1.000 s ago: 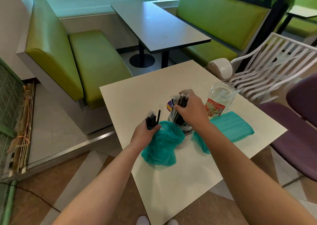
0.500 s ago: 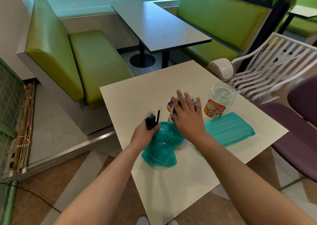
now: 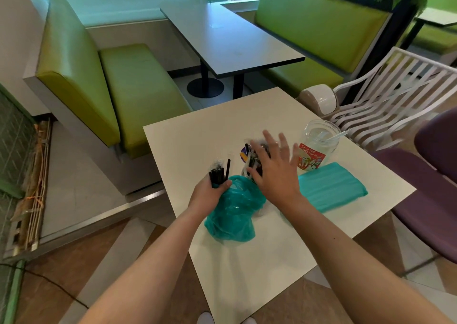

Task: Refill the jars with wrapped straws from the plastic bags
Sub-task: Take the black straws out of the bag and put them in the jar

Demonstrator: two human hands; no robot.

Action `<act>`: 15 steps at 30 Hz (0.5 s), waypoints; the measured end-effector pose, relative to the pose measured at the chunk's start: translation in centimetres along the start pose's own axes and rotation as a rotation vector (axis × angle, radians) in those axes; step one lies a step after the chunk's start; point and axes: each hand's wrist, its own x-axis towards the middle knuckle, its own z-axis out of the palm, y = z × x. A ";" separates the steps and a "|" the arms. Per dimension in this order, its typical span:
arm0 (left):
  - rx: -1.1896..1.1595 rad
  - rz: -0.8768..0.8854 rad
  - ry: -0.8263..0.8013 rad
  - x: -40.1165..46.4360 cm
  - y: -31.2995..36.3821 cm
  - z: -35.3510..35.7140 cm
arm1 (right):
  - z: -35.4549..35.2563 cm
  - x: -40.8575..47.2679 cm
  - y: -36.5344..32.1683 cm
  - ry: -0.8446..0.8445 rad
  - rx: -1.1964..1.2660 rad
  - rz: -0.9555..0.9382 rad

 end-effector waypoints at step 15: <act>0.009 0.008 0.001 -0.2 -0.1 0.1 | -0.7 0.7 2.0 0.073 0.426 0.113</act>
